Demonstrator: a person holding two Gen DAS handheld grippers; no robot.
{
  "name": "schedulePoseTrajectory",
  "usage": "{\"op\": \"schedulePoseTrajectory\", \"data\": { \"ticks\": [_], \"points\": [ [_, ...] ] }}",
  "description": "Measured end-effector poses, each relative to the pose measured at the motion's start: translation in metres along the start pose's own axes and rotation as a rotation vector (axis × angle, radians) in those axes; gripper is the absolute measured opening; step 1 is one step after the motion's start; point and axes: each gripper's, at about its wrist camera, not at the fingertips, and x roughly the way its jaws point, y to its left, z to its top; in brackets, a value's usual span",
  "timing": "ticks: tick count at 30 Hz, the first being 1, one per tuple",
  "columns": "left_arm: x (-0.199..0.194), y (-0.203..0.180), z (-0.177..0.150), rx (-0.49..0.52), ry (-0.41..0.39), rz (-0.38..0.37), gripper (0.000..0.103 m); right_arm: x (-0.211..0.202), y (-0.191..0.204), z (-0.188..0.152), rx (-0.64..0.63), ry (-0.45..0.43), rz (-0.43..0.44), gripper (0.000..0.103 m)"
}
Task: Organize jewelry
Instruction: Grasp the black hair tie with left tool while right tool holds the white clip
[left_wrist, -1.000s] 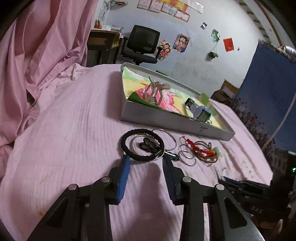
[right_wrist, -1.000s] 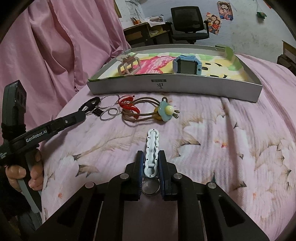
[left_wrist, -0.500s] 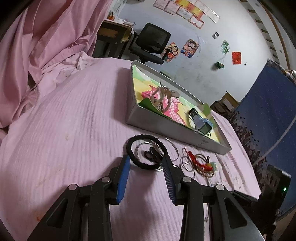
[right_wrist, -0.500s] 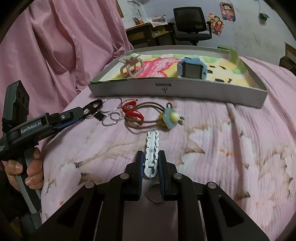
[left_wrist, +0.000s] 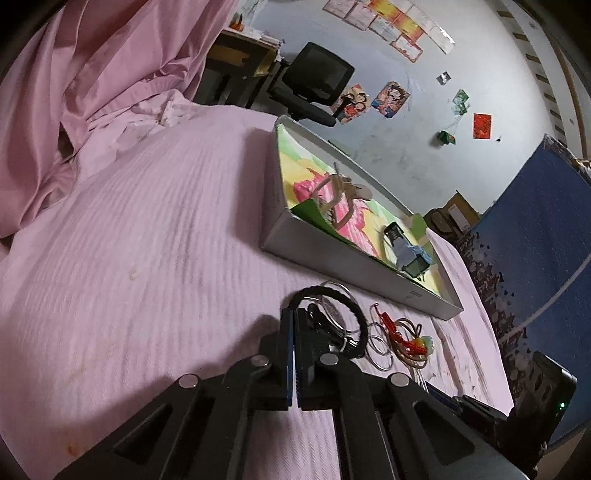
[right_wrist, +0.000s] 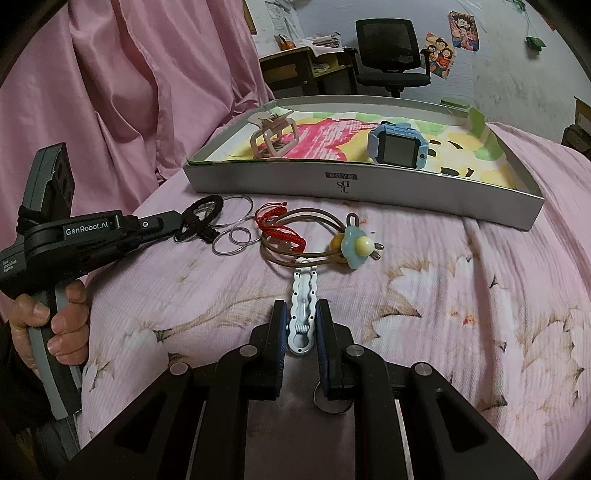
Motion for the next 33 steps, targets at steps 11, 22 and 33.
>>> {"op": "schedulePoseTrajectory", "data": {
  "ticks": [11,22,33],
  "points": [
    [-0.001,0.003,-0.003,-0.009,0.041,-0.007,0.004,-0.003,-0.002,-0.003,0.007,-0.015,0.012,0.014],
    [0.010,-0.002,0.004,-0.011,0.082,-0.026,0.028,-0.003,-0.005,-0.001,0.019,-0.012,0.026,0.014],
    [0.009,0.000,0.006,0.004,0.078,-0.037,0.006,-0.004,0.001,0.009,0.006,-0.037,0.038,0.014]
  ]
}}
